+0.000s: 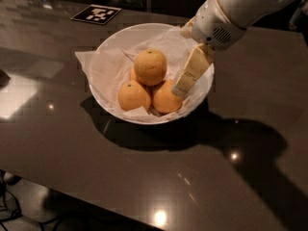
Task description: Pick orange from white bowl
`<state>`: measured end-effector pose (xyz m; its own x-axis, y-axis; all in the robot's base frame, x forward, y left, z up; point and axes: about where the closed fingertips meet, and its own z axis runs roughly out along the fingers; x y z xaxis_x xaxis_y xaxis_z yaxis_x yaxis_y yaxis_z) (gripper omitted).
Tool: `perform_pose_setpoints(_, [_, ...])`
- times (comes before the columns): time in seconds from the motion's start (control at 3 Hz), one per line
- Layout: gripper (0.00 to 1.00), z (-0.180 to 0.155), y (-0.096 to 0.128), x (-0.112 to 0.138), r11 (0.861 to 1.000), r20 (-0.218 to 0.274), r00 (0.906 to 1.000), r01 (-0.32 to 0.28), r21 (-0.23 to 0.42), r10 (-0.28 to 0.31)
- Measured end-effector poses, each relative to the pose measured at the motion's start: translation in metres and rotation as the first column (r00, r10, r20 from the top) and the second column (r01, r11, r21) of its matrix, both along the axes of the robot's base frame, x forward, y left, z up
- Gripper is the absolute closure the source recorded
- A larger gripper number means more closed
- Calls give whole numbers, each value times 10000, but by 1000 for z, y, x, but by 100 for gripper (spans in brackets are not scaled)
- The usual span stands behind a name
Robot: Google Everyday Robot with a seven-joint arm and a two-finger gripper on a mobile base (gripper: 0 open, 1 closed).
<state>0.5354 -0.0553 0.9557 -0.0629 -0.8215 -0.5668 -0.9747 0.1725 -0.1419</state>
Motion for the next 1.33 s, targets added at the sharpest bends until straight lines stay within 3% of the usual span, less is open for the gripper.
perform_pose_setpoints(0.67, [0, -22, 16, 21, 9990, -478, 9981, 396, 207, -385])
perform_pose_setpoints(1.33, [1, -39, 32, 27, 9995, -1123, 9937, 91, 315, -55])
